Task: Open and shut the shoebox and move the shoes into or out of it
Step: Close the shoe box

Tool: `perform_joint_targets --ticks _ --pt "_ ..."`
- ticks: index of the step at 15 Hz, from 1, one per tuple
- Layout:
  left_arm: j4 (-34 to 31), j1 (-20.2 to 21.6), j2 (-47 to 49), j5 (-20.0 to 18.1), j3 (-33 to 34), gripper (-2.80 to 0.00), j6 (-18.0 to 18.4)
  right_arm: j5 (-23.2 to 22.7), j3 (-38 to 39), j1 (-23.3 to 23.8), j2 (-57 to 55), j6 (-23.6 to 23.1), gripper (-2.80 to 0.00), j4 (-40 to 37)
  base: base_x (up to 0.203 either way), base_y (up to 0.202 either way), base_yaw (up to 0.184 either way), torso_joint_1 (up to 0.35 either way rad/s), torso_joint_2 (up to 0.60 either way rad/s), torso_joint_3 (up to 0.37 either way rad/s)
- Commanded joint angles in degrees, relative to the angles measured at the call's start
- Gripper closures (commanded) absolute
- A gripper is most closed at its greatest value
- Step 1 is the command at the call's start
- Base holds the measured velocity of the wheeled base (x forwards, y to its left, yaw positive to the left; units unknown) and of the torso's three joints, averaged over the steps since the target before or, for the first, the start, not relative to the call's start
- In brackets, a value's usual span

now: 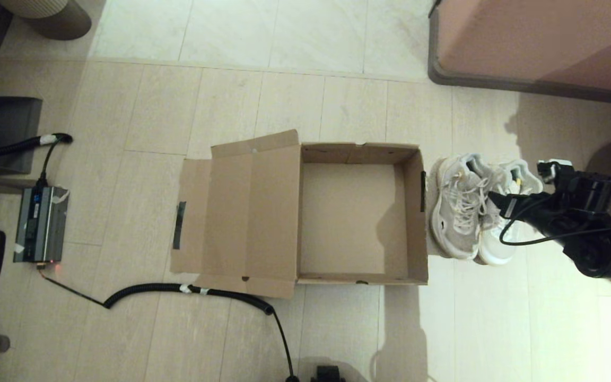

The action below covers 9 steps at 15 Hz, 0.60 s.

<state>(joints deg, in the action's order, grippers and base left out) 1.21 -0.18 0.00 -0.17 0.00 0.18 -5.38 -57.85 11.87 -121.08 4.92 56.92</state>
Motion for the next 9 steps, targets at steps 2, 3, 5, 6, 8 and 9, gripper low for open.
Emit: perform_joint_targets --ticks 2,3,5,6,8,9 --pt "0.0 0.0 0.1 0.0 0.4 0.00 0.0 0.0 2.1 -0.1 7.3 0.0 -2.80 0.1 0.000 0.000 0.000 0.000 0.00 0.000" --pt "0.0 0.0 0.1 0.0 0.4 0.00 0.0 0.0 3.5 -0.4 10.9 -0.1 -2.80 -0.1 0.000 0.000 0.000 0.000 0.00 0.000" --pt "0.0 0.0 0.1 0.0 0.4 0.00 0.0 0.4 7.2 -1.6 19.1 -0.2 -2.80 -1.6 0.000 0.000 0.000 0.000 0.00 0.000" --pt "0.0 0.0 0.1 0.0 0.4 0.00 0.0 0.6 9.4 -2.4 23.8 -0.3 -2.80 -2.8 0.000 0.000 0.000 0.000 0.00 0.000" --pt "0.0 0.0 0.1 0.0 0.4 0.00 0.0 0.8 14.8 -3.6 32.9 -0.3 0.00 -4.4 0.000 0.000 0.000 0.000 0.00 0.000" --pt "0.0 0.0 0.1 0.0 0.4 0.00 0.0 0.9 17.7 -4.0 37.8 -0.4 0.00 -5.0 0.000 0.000 0.000 0.000 0.00 0.000"
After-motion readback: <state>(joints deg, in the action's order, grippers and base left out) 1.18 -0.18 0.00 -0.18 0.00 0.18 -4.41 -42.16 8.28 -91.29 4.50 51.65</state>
